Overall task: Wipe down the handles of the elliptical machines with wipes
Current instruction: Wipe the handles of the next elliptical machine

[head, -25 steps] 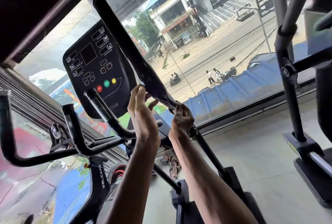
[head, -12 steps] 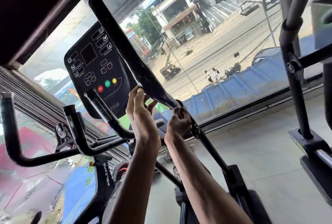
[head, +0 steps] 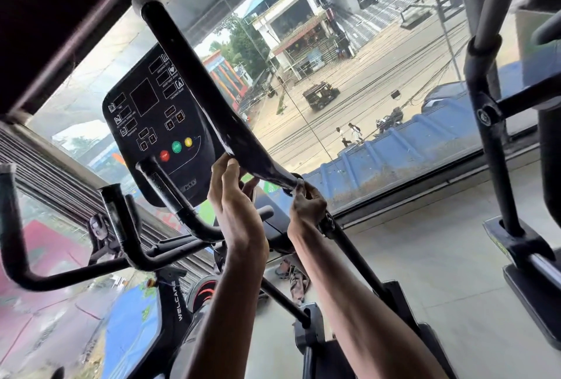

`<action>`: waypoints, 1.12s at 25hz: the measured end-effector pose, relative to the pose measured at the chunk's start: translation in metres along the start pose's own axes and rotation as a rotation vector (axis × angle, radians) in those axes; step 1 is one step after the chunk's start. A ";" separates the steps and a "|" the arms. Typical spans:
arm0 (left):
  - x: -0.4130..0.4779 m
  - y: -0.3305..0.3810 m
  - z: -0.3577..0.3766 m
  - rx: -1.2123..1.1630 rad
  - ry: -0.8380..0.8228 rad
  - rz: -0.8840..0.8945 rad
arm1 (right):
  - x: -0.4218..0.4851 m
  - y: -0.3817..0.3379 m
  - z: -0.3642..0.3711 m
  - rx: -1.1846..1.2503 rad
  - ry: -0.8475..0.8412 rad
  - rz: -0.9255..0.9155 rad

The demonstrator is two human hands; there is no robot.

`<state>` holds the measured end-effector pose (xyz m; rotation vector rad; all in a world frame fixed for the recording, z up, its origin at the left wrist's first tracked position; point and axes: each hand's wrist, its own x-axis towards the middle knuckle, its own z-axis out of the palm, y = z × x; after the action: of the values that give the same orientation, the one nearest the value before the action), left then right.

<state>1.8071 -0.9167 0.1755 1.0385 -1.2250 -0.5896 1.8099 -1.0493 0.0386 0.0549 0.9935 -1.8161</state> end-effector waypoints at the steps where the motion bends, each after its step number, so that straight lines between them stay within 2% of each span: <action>1: 0.001 -0.001 0.000 -0.002 0.002 -0.005 | -0.009 -0.004 -0.002 0.030 -0.015 -0.023; 7: 0.008 0.001 -0.008 -0.019 -0.065 -0.007 | -0.103 -0.041 -0.009 0.213 -0.094 -0.287; 12: 0.017 0.013 -0.023 -0.029 -0.202 -0.107 | -0.132 -0.055 -0.009 0.147 -0.098 -0.625; 13: 0.017 0.015 -0.024 -0.025 -0.223 -0.113 | -0.123 -0.051 -0.010 0.128 -0.098 -0.631; 17: 0.014 0.019 -0.025 -0.062 -0.226 -0.121 | -0.101 -0.043 -0.013 0.099 -0.071 -0.448; 21: 0.009 0.019 -0.018 -0.068 -0.188 -0.107 | -0.105 -0.045 -0.014 0.087 -0.125 -0.592; 25: 0.007 0.016 -0.017 -0.047 -0.143 -0.104 | -0.075 -0.029 -0.016 -0.007 -0.120 -0.439; 28: 0.004 0.010 -0.013 -0.015 -0.079 -0.082 | -0.059 -0.028 -0.021 -0.115 -0.159 -0.566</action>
<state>1.8186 -0.9110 0.1862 1.0651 -1.2493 -0.7078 1.8076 -0.9876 0.0688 -0.4790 1.0656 -2.2214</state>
